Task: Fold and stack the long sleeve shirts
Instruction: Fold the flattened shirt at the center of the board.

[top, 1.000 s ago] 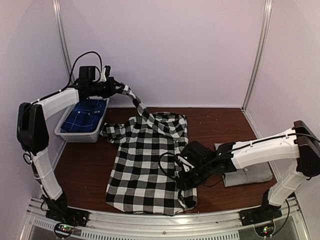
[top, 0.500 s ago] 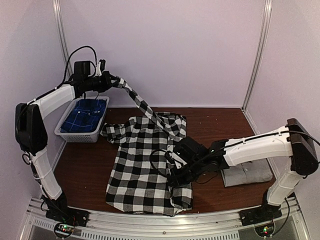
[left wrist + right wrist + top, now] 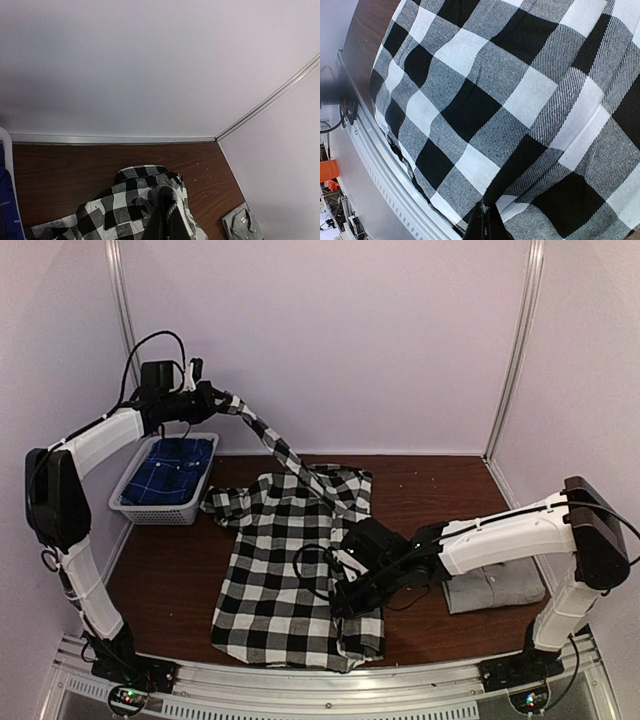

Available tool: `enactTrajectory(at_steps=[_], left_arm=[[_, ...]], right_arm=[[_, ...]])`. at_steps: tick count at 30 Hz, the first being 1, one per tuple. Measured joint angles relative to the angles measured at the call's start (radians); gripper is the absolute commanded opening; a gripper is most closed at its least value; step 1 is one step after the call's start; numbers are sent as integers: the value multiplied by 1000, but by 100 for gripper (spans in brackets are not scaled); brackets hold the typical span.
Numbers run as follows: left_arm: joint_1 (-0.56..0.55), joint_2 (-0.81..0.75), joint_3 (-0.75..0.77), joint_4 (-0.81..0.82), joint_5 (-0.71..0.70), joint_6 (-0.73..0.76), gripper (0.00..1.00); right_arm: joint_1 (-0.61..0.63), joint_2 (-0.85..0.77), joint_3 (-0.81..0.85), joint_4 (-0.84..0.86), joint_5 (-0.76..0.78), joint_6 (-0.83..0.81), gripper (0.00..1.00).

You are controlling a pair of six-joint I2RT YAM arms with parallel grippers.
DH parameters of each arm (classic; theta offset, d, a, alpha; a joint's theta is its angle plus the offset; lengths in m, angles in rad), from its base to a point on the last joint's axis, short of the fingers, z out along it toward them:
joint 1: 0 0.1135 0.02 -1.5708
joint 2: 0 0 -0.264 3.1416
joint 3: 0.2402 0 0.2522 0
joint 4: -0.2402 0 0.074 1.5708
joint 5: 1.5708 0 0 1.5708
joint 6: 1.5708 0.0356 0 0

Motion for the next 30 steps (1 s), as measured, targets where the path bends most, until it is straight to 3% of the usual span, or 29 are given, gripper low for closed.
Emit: enactTrajectory(at_steps=[16,17,24,27,30], left_arm=[[8,-12,-34,-6,-1,7,0],[8,-12,-37,-6,0,7,0],[8,-12,-81,-5,23,15,0],[8,-12,-108,-8,43,26,0],[7,-12,-132,-6,70,46,0]], right_arm=[[4,53,48,21,-5,-21,1],[4,56,49,24,-9,-22,4],[4,62,51,17,-7,-38,52],[-6,55,65,-11,31,-59,61],[-32,20,84,-30,76,-74,61]])
